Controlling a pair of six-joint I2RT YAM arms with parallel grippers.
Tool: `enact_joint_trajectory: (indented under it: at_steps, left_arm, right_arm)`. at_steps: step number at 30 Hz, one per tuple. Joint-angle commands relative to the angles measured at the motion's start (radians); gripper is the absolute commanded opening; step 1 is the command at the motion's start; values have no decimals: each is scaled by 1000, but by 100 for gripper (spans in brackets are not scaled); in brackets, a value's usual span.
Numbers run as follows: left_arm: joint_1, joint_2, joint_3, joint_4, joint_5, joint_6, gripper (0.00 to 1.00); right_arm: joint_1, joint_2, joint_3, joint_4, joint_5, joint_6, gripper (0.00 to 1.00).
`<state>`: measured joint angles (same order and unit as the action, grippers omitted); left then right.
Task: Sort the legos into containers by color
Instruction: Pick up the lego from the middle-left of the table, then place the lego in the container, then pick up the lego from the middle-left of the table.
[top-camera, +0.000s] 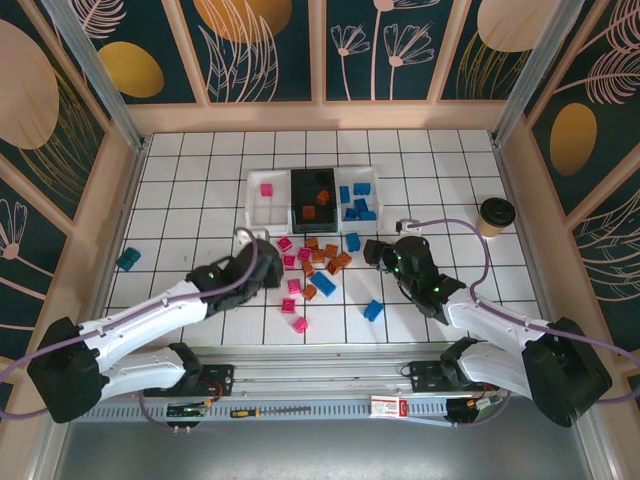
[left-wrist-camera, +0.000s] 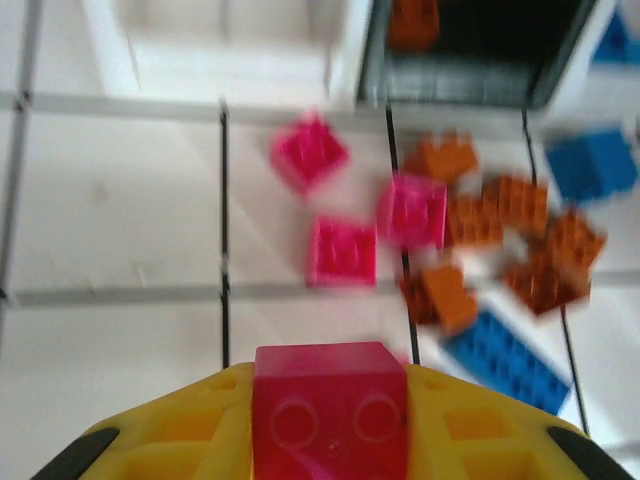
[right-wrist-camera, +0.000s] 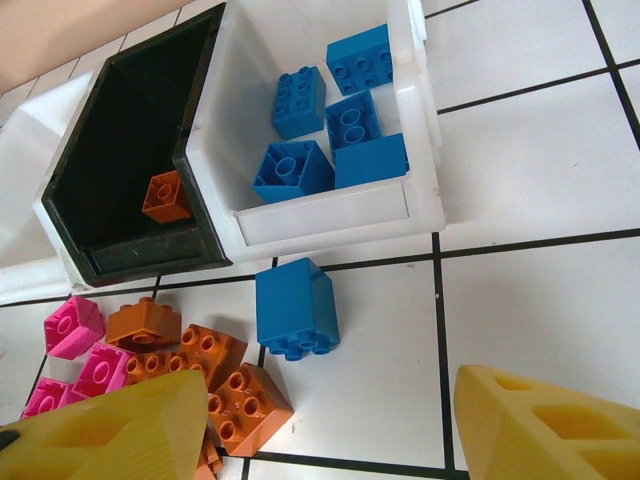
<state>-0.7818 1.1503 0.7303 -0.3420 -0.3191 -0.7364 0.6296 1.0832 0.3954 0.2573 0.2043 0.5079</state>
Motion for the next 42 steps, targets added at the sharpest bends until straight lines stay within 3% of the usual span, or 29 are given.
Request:
enact_joint_trajectory:
  at_steps: [1, 8, 14, 20, 24, 27, 33, 42]
  left_arm:
    - [113, 117, 113, 130, 14, 148, 28]
    - [276, 414, 344, 274, 60, 178, 26]
    - [333, 665, 526, 248, 55, 174, 27]
    - [342, 753, 594, 228, 61, 155, 55]
    - [342, 713, 595, 213, 88, 154, 72]
    - [342, 643, 551, 214, 127, 137, 78]
    - [314, 454, 387, 224, 225, 101, 81]
    - [151, 193, 94, 203, 236, 38, 85]
  right_arm:
    - [-6, 7, -9, 30, -1, 18, 66]
    - [-6, -24, -13, -1, 11, 20, 66]
    - [-5, -48, -23, -14, 8, 20, 66]
    - [-7, -84, -23, -33, 23, 6, 66]
    - [-10, -95, -23, -29, 14, 5, 66]
    - [-10, -99, -21, -23, 0, 1, 66]
    - [-11, -94, -9, -16, -24, -10, 67]
    - [-10, -65, -8, 4, -56, -3, 67]
